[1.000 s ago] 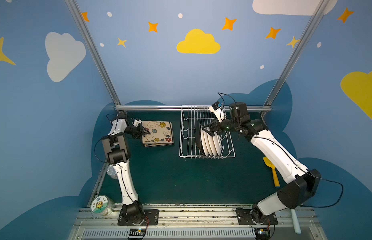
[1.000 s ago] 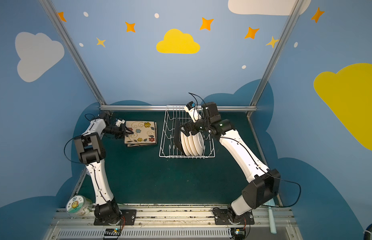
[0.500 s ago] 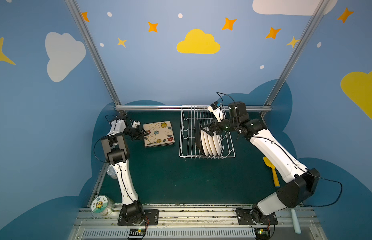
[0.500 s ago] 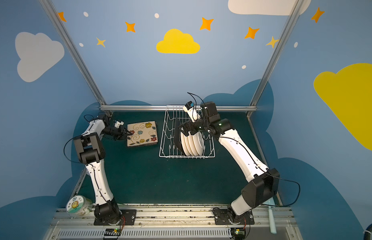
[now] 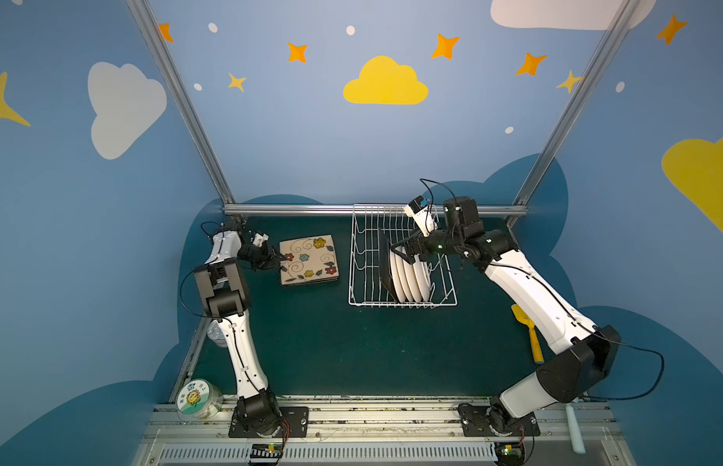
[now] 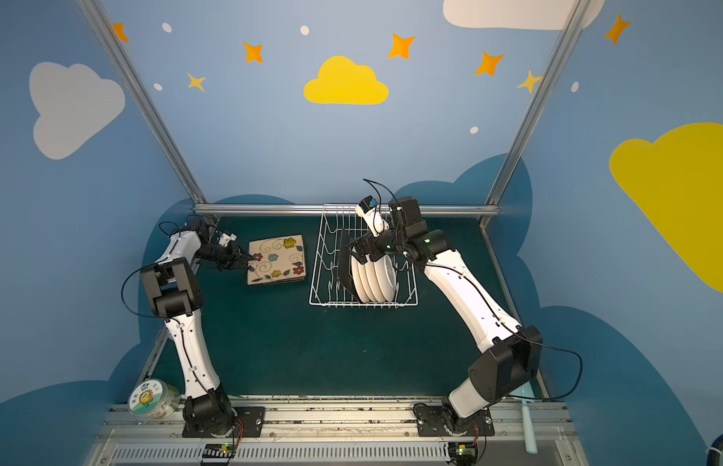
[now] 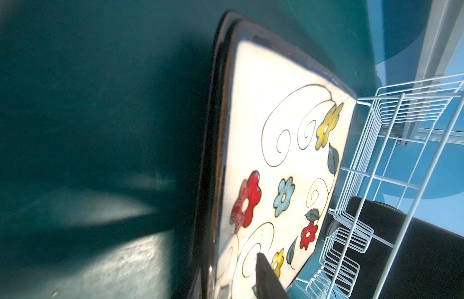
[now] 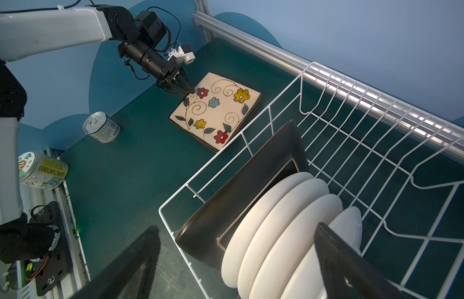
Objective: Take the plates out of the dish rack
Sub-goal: 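Set the flowered plate flat on the stack and open the left gripper, then raise the left gripper off the stack and swing it toward the rack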
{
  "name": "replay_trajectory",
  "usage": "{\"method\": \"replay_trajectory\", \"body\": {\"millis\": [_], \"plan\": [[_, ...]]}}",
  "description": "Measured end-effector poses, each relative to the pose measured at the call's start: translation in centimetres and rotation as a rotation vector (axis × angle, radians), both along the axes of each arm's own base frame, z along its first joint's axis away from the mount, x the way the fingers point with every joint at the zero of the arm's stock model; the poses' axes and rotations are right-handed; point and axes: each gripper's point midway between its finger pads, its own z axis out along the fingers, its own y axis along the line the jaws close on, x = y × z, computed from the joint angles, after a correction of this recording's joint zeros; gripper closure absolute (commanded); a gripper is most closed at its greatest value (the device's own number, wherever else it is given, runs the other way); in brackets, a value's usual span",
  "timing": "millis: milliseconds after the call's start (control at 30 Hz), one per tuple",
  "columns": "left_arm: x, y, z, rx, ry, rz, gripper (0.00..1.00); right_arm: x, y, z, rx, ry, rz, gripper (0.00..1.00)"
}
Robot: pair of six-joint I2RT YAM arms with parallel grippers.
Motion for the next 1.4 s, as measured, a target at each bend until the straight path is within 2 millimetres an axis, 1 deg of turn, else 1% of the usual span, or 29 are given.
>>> {"method": "replay_trajectory", "body": {"millis": [133, 333, 467, 567, 667, 800, 900, 1000, 1033, 1133, 1233, 1400], "plan": [[0.2, 0.7, -0.2, 0.027, 0.002, 0.019, 0.59, 0.0, -0.1, -0.1, -0.005, 0.001, -0.003, 0.08], [0.5, 1.4, -0.6, 0.049, 0.012, 0.051, 0.51, -0.1, 0.0, -0.1, -0.008, -0.001, -0.001, 0.08], [0.6, 1.6, -0.2, 0.051, 0.007, 0.072, 0.4, 0.0, 0.0, -0.1, -0.011, -0.003, -0.004, 0.08], [0.7, 1.6, 1.0, 0.054, -0.014, 0.087, 0.31, 0.1, -0.1, -0.2, -0.014, -0.005, -0.01, 0.08], [0.7, 1.6, 3.3, 0.063, -0.057, 0.098, 0.24, 0.1, -0.1, -0.2, -0.017, -0.006, -0.013, 0.08], [0.8, 1.5, 8.0, 0.082, -0.164, 0.111, 0.15, 0.2, -0.2, -0.2, -0.019, -0.006, -0.019, 0.08], [0.9, 0.9, 11.6, 0.091, -0.25, 0.111, 0.1, 0.2, -0.2, -0.2, -0.02, -0.007, -0.022, 0.08], [0.7, 0.1, 14.4, 0.097, -0.312, 0.115, 0.01, 0.3, -0.3, -0.3, -0.023, -0.008, -0.026, 0.08], [0.5, -0.3, 15.1, 0.098, -0.326, 0.116, 0.0, 0.3, -0.3, -0.3, -0.024, -0.008, -0.028, 0.08], [0.1, -2.0, 17.2, 0.109, -0.369, 0.101, 0.0, 0.4, -0.4, -0.5, -0.029, -0.008, -0.033, 0.08], [-0.2, -4.3, 19.3, 0.126, -0.418, 0.065, 0.0, 0.3, -0.7, -0.7, -0.038, -0.008, -0.043, 0.08], [-1.3, -9.1, 22.6, 0.153, -0.507, -0.017, 0.0, 0.3, -1.2, -0.9, -0.052, -0.015, -0.064, 0.08]]}}
